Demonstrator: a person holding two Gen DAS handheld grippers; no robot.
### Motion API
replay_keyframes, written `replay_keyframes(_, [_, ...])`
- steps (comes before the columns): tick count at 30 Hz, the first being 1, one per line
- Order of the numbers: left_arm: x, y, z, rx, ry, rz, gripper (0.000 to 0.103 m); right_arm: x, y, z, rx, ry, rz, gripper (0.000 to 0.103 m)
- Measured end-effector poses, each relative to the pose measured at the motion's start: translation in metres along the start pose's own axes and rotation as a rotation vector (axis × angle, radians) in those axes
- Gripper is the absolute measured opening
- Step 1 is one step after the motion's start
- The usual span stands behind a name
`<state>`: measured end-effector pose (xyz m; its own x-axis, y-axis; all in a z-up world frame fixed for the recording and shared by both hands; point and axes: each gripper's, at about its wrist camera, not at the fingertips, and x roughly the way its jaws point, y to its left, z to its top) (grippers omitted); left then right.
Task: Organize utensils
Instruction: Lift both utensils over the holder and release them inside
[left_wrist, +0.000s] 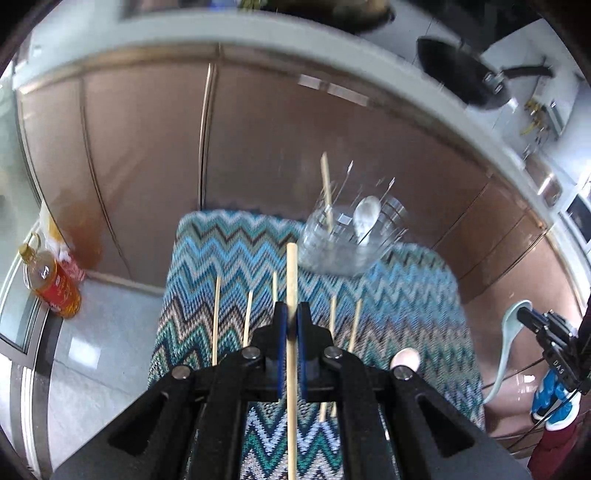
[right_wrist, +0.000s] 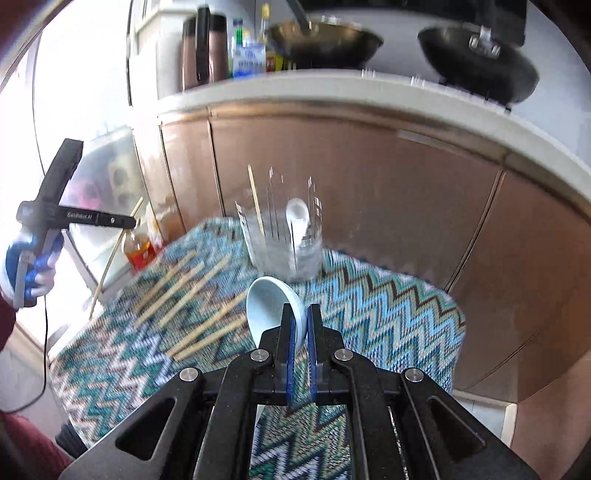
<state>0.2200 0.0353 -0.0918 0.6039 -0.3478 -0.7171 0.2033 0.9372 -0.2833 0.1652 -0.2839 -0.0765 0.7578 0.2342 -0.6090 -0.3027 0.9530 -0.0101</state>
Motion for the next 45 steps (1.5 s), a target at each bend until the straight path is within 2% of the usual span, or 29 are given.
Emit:
replay_keyframes(6, [-0.041, -0.017, 0.012, 0.011, -0.184, -0.032, 0.004, -0.018, 0.023, 0.024, 0.036, -0.148, -0.054, 0.006])
replay_keyframes(11, [-0.054, -0.044, 0.039, 0.035, -0.344, -0.046, 0.004, 0.008, 0.034, 0.054, 0.064, -0.231, -0.068, 0.006])
replay_keyframes(17, [-0.034, -0.073, 0.085, 0.058, -0.484, -0.061, 0.004, 0.045, 0.033, 0.093, 0.085, -0.330, -0.088, 0.006])
replay_keyframes(22, [0.001, -0.087, 0.118, 0.032, -0.578, -0.046, 0.005, 0.079, 0.026, 0.118, 0.074, -0.440, -0.169, 0.006])
replay_keyframes(25, [0.026, -0.089, 0.129, 0.014, -0.633, -0.039, 0.005, 0.103, 0.022, 0.123, 0.068, -0.472, -0.202, 0.006])
replay_keyframes(29, [0.065, -0.090, 0.134, -0.001, -0.681, -0.010, 0.005, 0.134, 0.014, 0.118, 0.064, -0.486, -0.249, 0.006])
replay_keyframes(37, [0.126, -0.085, 0.125, 0.009, -0.684, 0.052, 0.005, 0.174, 0.005, 0.097, 0.070, -0.481, -0.285, 0.006])
replay_keyframes(45, [0.149, -0.077, 0.114, 0.014, -0.675, 0.093, 0.006, 0.197, 0.004, 0.080, 0.076, -0.435, -0.295, 0.008])
